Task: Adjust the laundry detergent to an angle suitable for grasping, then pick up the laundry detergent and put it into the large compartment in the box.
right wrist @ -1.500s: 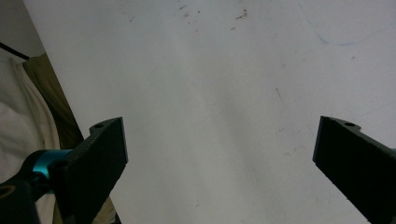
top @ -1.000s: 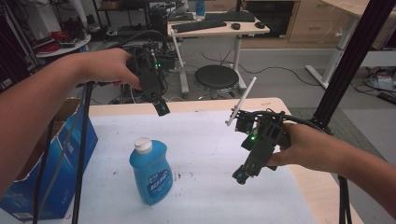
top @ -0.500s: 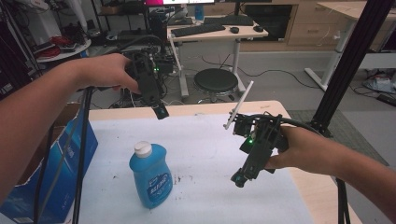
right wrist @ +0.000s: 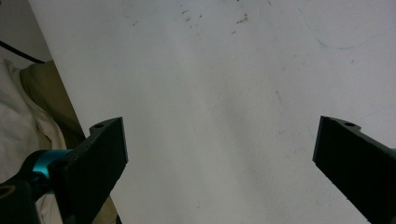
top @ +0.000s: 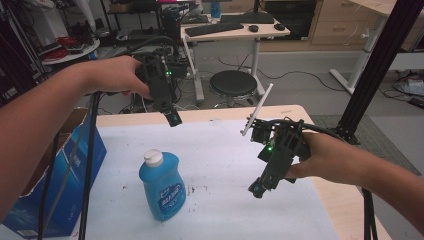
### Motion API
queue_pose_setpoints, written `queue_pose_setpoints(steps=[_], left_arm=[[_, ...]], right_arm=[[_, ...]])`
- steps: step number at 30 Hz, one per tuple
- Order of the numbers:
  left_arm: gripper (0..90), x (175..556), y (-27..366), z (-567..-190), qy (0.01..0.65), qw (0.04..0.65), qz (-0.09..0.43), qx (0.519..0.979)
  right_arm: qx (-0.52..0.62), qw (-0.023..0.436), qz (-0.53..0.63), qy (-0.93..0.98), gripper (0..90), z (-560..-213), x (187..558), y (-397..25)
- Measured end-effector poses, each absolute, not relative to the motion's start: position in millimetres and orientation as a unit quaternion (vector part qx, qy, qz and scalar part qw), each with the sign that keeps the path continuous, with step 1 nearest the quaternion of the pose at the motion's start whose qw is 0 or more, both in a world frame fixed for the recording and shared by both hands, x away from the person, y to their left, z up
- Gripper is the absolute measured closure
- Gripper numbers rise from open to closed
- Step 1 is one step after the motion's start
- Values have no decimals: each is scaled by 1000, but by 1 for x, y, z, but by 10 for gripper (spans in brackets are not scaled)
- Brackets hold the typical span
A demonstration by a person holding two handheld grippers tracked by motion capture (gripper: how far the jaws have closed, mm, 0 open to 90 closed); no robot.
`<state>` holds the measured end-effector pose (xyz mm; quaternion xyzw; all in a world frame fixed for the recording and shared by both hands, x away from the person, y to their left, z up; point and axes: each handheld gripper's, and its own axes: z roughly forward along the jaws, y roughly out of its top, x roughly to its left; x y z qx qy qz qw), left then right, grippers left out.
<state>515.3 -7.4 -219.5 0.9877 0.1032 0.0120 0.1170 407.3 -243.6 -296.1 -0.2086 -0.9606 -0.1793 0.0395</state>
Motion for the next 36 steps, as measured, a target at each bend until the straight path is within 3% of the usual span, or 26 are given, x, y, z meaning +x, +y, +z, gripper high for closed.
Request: queue_pose_setpoints(steps=[16, 30, 36], left_arm=[[51, 512, -8, -216, 108, 117, 17, 987], [51, 504, -8, -216, 170, 98, 13, 981], [51, 506, -6, -214, 239, 97, 7, 966]], right_arm=[[-211, 35, -181, -960, 22, -293, 402, -244], [-206, 33, -182, -961, 22, -294, 403, -242], [-202, 33, -184, -962, 22, -294, 403, -242]])
